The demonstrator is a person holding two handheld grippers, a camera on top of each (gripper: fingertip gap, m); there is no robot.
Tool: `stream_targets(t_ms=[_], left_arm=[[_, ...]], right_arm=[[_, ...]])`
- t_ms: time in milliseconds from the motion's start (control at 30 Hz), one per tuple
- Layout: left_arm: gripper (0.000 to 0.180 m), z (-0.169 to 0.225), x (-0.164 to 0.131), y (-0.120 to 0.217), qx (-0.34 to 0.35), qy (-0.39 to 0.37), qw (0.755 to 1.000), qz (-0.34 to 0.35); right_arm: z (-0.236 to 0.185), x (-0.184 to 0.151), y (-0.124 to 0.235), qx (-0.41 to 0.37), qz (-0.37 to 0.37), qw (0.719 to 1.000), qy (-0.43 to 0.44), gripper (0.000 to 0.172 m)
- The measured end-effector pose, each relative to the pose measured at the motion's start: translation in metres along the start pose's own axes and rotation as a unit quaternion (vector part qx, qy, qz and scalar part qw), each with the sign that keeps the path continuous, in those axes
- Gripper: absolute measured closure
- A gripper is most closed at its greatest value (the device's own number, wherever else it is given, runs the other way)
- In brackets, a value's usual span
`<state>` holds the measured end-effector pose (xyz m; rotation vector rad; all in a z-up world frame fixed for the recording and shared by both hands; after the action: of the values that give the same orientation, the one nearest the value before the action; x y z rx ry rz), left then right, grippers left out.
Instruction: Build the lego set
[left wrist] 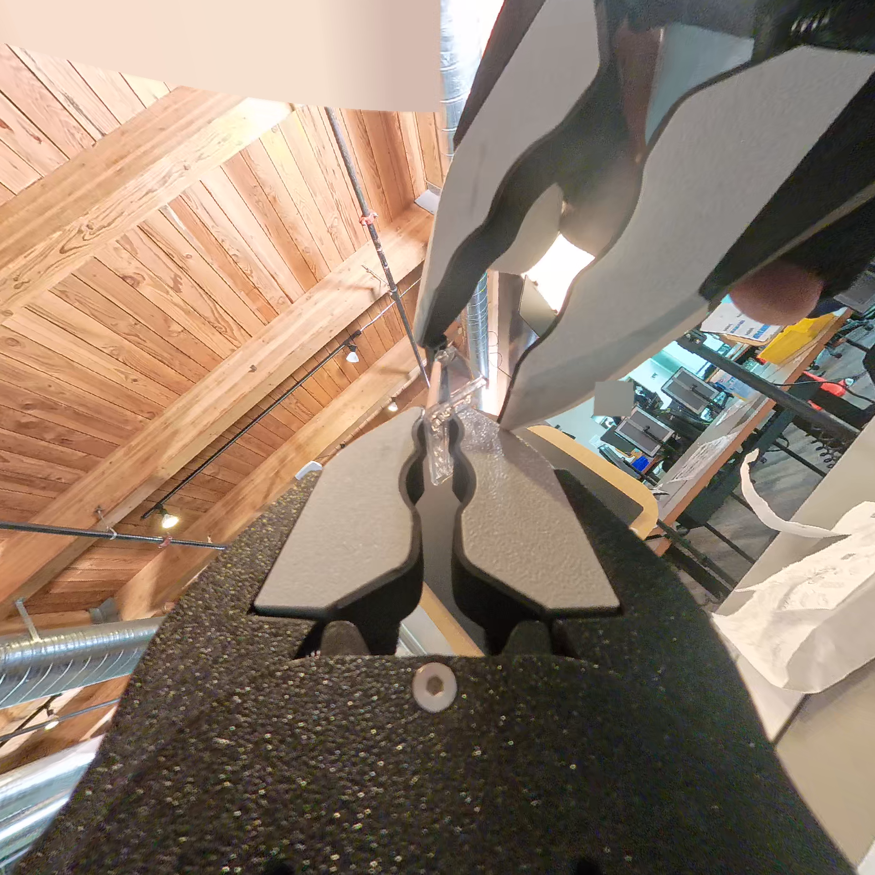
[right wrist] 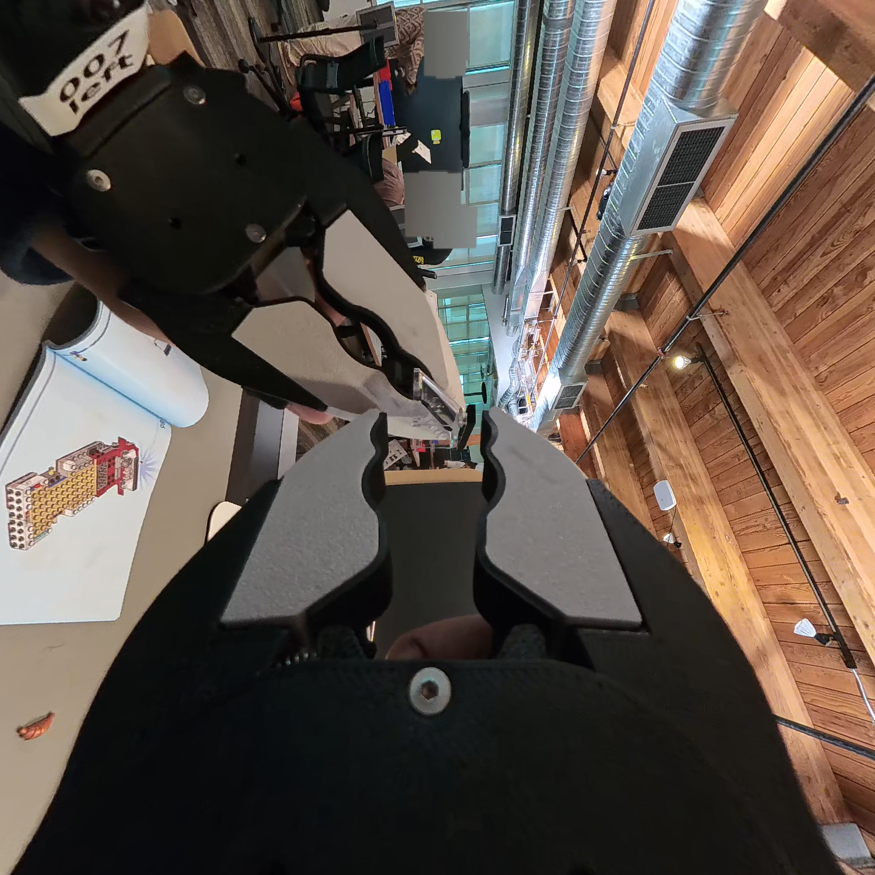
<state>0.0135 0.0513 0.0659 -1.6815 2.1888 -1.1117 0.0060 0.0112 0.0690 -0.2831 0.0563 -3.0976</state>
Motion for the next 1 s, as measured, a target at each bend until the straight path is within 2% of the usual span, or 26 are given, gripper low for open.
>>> stream_targets(t_ms=[433,667,1000], left_arm=[[0.174,0.0023,0.0022,-0.0004,-0.004,-0.039,0.999,0.004],[0.174,0.0031,0.0010,-0.0015,-0.011,-0.030,0.999,-0.005],[0.174,0.0023,-0.0039,-0.0032,-0.007,-0.015,0.999,-0.039]], right_arm=[[-0.0023,-0.0020,0.0015,0.016,0.007,1.000,-0.012,0.139],[-0.0013,0.0010,0.0009,0.007,0.021,1.000,-0.013,0.146],[0.0001,-0.0016,-0.0044,-0.001,0.016,1.000,-0.021,0.147]])
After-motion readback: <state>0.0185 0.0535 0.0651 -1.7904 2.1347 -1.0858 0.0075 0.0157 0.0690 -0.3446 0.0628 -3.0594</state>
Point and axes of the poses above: each gripper's, where its closed fingertips meet, y back along the fingers, x out of its top, z = x × y across the jaws, the point moved 3 cm from there along y, back along the fingers, and after that the axes turned 4 degrees about -y, right-handed, at the moved point
